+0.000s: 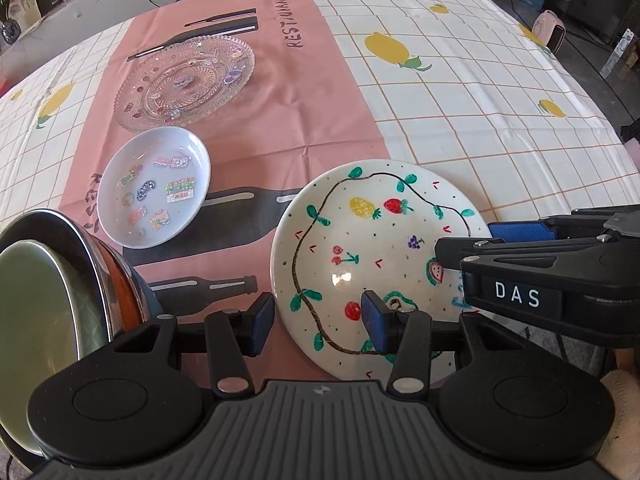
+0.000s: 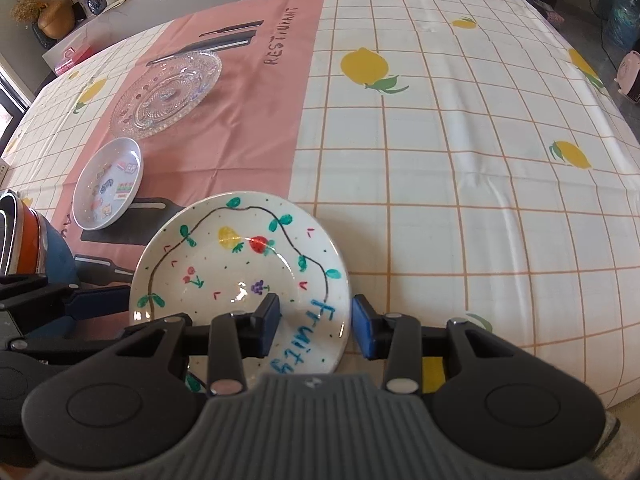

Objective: Organize plates and bowls
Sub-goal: 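Lift the Fruity plate with the right gripper and carry it toward the glass plate, then move the left gripper to the clear glass plate rim and grasp it, then lift the glass plate with the left gripper while the right gripper holds the Fruity plate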

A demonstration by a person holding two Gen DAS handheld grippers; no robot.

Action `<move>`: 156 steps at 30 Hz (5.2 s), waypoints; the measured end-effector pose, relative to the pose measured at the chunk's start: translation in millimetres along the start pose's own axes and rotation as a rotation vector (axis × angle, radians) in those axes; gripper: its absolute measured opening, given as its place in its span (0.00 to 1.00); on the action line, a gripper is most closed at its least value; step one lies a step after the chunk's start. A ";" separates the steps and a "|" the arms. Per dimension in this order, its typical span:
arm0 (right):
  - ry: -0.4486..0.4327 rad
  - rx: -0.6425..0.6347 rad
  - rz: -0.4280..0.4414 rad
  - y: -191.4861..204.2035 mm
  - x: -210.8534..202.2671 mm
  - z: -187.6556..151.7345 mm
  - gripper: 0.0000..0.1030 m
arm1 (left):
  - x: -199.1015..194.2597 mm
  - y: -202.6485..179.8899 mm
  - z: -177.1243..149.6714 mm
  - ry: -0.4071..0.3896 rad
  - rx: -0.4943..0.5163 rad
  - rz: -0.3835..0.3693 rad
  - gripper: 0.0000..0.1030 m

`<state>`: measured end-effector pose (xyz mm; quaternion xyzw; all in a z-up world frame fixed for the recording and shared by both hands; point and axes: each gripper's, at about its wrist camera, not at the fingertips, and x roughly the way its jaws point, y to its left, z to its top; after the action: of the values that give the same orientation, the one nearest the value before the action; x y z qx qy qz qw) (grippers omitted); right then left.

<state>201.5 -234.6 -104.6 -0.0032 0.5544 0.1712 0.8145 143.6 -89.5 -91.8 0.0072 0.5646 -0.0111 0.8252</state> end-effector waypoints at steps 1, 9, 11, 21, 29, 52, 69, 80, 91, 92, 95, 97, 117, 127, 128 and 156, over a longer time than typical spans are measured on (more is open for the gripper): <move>-0.002 -0.010 0.004 1.5 1.1 0.9 0.41 | 0.6 -0.6 -0.3 -0.001 0.003 0.008 0.52; -0.029 -0.030 0.020 4.2 5.3 5.8 0.43 | 0.9 0.4 0.1 -0.007 -0.011 0.025 0.52; -0.031 -0.024 0.024 3.4 5.4 6.2 0.43 | 0.7 0.3 0.1 -0.008 -0.011 0.026 0.53; -0.056 0.004 0.018 0.1 0.0 4.9 0.44 | -16.9 -9.2 -2.5 -0.119 0.043 0.016 0.56; -0.097 0.055 0.012 -7.1 -5.6 6.3 0.58 | -41.9 -3.4 1.7 -0.207 0.058 -0.013 0.62; -0.356 0.208 0.111 -18.3 -60.6 16.8 0.59 | -126.2 86.6 24.8 -0.384 -0.154 -0.105 0.63; -0.496 0.162 0.123 69.9 -100.1 105.4 0.69 | -106.8 194.7 79.3 -0.346 -0.290 -0.049 0.67; -0.283 0.151 0.170 85.0 11.2 125.6 0.57 | -16.0 235.7 99.2 -0.223 -0.348 -0.177 0.62; -0.221 0.123 0.215 69.8 64.7 143.6 0.47 | 61.5 269.5 119.0 -0.093 -0.458 -0.392 0.54; -0.216 0.109 0.219 70.7 68.1 144.0 0.47 | 66.0 271.9 118.5 -0.092 -0.462 -0.408 0.54; -0.183 0.091 0.253 72.4 82.0 147.7 0.46 | 70.1 273.6 116.4 -0.121 -0.452 -0.444 0.53; -0.167 0.109 0.258 69.2 89.8 151.0 0.46 | 71.1 275.1 116.9 -0.129 -0.455 -0.462 0.53; -0.098 0.362 0.598 21.8 126.7 156.3 0.39 | 106.3 296.1 105.2 -0.164 -0.663 -0.771 0.53; -0.108 0.361 0.526 17.5 127.0 151.1 0.07 | 98.5 285.4 104.5 -0.169 -0.631 -0.621 0.06; -0.108 0.360 0.530 16.6 127.1 151.0 0.07 | 97.4 284.1 105.2 -0.173 -0.621 -0.613 0.07; -0.243 0.347 0.534 12.0 45.0 126.0 0.07 | 34.9 256.2 115.5 -0.244 -0.409 -0.665 0.08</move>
<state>326.4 -186.3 -94.6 0.3012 0.4554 0.2808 0.7893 270.6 163.4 -82.6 -0.3412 0.4245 -0.1655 0.8222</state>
